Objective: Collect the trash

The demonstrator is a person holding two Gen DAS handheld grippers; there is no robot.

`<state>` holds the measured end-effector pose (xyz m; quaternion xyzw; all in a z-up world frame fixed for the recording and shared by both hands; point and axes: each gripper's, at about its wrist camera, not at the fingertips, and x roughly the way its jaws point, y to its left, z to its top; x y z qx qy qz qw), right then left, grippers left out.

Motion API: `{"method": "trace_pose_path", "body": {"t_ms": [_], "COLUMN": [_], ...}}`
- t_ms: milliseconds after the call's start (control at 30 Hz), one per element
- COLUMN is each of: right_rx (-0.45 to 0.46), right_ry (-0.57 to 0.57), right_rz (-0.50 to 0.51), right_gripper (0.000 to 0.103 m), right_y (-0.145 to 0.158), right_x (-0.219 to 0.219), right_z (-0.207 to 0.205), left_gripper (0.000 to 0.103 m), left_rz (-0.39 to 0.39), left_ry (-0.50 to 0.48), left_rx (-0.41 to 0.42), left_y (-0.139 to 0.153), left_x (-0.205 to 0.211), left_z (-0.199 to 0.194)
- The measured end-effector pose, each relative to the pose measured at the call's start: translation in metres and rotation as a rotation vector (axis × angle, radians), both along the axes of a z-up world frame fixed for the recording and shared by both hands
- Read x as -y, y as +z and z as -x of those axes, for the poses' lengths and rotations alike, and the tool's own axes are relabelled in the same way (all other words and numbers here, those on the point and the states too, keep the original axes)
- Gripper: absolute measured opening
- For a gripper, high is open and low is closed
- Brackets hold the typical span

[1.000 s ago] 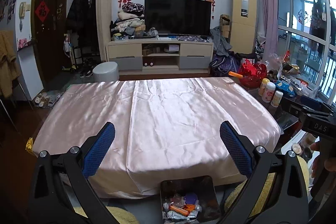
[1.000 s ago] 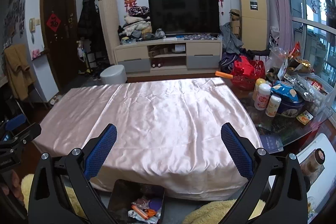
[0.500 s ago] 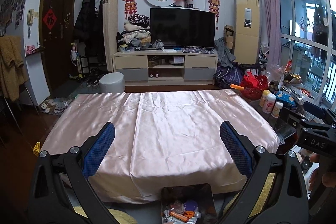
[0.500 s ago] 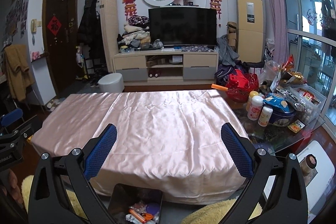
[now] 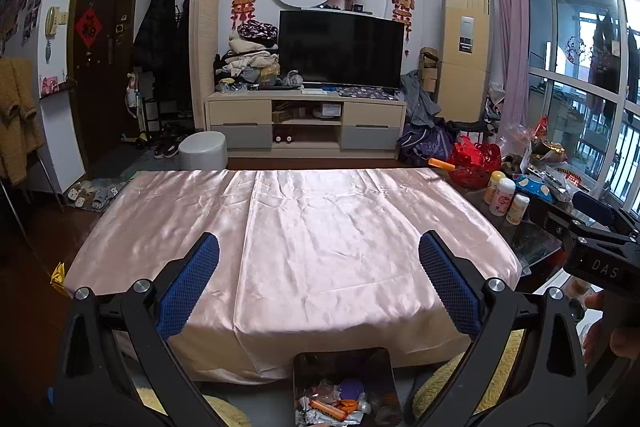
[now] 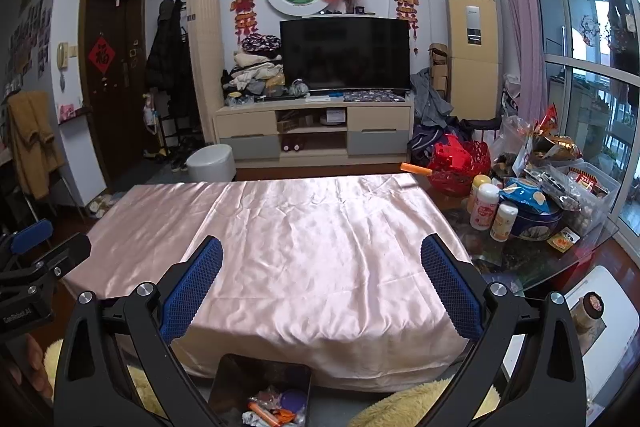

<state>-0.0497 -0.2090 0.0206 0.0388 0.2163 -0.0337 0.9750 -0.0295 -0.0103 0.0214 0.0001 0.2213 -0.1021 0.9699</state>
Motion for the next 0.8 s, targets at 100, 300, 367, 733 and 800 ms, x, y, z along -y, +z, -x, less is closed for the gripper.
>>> {"method": "trace_pose_path", "body": {"t_ms": [100, 300, 367, 733, 800], "right_rx": [0.0, -0.015, -0.016, -0.019, -0.021], "right_ry": [0.004, 0.024, 0.031, 0.032, 0.037], "right_rz": [0.001, 0.006, 0.006, -0.004, -0.001], "right_gripper": [0.1, 0.1, 0.1, 0.1, 0.1], "right_y": [0.0, -0.0017, -0.0014, -0.0016, -0.002], "right_x": [-0.001, -0.0052, -0.0063, -0.006, -0.008], "right_z": [-0.0005, -0.0027, -0.0034, -0.0028, -0.0032], "left_gripper": [0.095, 0.095, 0.095, 0.095, 0.095], "left_rz": [-0.001, -0.001, -0.001, 0.005, 0.004], "left_ry": [0.001, -0.001, -0.001, 0.0, -0.003], "left_rx": [0.0, -0.001, -0.001, -0.001, 0.0], "left_y": [-0.0001, -0.0008, -0.0006, -0.0004, -0.0006], "left_x": [-0.0004, 0.0006, 0.0006, 0.0004, 0.0015], "left_z": [-0.0002, -0.0006, -0.0006, 0.0002, 0.001]}}
